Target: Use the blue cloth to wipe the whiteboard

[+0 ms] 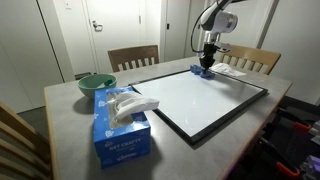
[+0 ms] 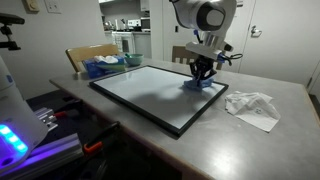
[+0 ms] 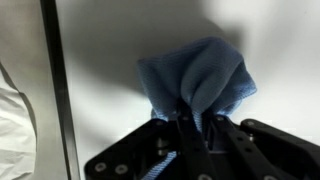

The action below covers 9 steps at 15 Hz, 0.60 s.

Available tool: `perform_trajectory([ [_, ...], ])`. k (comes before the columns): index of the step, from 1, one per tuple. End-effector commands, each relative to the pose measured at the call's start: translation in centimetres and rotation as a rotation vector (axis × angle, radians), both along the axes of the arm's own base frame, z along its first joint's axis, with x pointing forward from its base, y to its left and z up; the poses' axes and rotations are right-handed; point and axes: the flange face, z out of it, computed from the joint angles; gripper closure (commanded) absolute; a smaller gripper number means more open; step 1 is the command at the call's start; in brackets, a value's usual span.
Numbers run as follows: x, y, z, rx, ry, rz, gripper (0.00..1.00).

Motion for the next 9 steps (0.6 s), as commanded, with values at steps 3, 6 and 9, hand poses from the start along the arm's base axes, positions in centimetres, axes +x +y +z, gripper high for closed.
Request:
perform_trajectory([
  [3,-3.1,0.3,0.2,0.008,0.028,-0.046,0.97],
  [6,-4.3,0.4,0.3,0.009,0.041,-0.053,0.97],
  [9,-5.6,0.5,0.2,0.013,0.053,-0.060,0.97],
])
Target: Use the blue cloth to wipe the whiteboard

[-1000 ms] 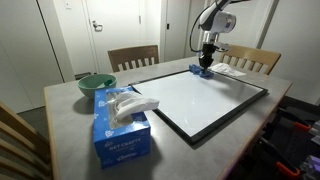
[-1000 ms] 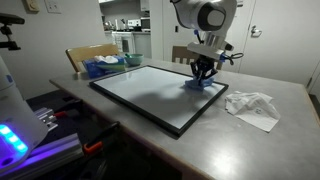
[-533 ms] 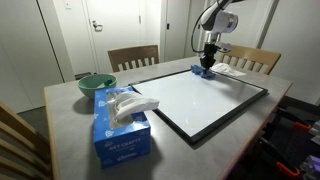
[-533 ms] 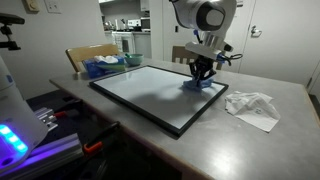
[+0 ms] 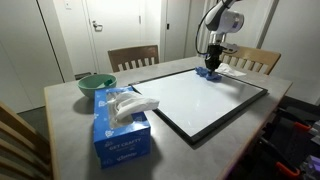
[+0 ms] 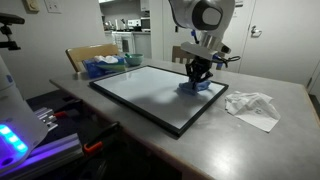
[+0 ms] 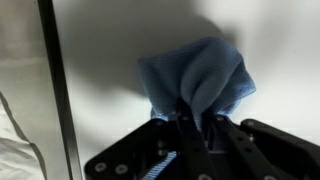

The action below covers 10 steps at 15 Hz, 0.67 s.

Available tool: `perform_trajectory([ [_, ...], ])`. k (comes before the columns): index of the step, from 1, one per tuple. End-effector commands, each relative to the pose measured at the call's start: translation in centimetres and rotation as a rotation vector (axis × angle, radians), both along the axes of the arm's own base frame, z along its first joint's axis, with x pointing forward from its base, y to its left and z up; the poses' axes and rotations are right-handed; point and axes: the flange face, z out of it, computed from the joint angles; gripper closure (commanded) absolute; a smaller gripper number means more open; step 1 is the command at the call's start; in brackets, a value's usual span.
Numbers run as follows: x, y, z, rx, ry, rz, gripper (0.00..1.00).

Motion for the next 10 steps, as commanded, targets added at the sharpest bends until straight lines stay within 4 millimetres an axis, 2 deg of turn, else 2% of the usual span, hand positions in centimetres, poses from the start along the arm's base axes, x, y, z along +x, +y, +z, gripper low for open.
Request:
perform_trajectory([
  [1,-2.6,0.4,0.3,0.012,0.009,-0.028,0.97],
  [10,-5.1,0.3,-0.1,0.036,0.026,-0.078,0.97],
])
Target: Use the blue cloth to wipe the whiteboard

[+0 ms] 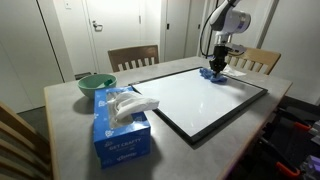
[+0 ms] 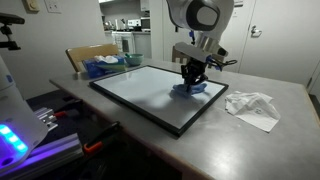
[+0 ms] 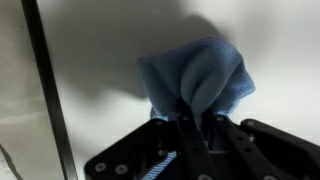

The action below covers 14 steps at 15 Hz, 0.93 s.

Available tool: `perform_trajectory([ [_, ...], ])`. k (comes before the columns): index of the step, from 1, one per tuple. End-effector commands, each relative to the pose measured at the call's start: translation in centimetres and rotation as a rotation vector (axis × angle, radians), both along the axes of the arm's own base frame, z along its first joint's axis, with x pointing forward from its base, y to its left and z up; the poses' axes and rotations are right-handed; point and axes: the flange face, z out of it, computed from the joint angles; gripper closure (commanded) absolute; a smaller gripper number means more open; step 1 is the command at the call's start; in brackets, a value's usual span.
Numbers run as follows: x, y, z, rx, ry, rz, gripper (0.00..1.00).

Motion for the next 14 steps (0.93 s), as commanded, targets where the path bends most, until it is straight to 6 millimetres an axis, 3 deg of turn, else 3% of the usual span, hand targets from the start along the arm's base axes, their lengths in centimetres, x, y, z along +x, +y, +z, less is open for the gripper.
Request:
perform_trajectory([
  [1,-1.9,0.2,0.1,0.005,-0.004,-0.021,0.97],
  [2,-2.1,0.3,0.1,0.004,-0.002,-0.019,0.97],
  [3,-0.6,-0.1,0.0,0.004,0.004,-0.012,0.97],
  [4,-0.6,0.0,0.0,0.004,0.003,-0.012,0.88],
  [7,-0.5,0.0,0.0,0.004,0.003,-0.012,0.88],
  [8,-0.5,0.0,0.0,0.004,0.003,-0.012,0.97],
  [14,-3.0,0.7,-1.2,0.004,0.032,-0.021,0.97],
])
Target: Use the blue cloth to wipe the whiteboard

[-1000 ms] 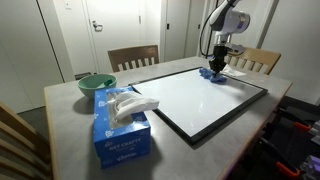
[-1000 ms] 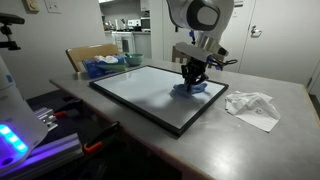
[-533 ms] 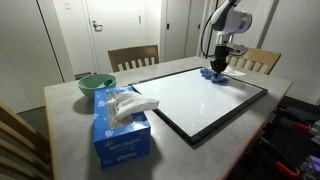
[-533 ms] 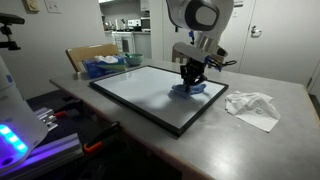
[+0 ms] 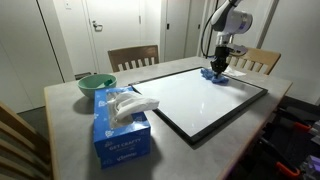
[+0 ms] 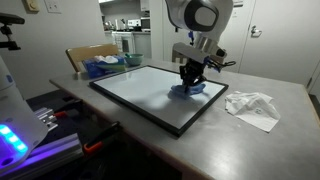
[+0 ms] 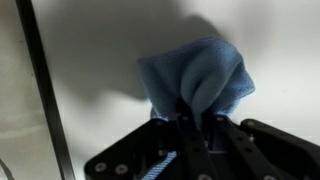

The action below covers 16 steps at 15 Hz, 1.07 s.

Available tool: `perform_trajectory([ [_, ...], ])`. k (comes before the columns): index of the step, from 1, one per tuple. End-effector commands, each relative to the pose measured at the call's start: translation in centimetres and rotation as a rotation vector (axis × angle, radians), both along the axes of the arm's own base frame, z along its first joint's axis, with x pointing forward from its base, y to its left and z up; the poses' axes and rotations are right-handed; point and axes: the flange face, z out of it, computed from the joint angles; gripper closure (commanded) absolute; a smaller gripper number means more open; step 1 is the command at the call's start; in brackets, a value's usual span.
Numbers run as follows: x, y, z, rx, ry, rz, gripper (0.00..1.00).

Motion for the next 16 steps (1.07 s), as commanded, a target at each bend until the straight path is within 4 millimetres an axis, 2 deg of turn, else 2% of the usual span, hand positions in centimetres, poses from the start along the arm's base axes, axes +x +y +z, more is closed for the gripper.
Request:
perform_trajectory([
  [1,-2.6,0.5,-1.1,-0.005,0.028,-0.013,0.97],
  [16,-7.8,0.4,-2.1,-0.003,0.118,-0.068,0.97],
])
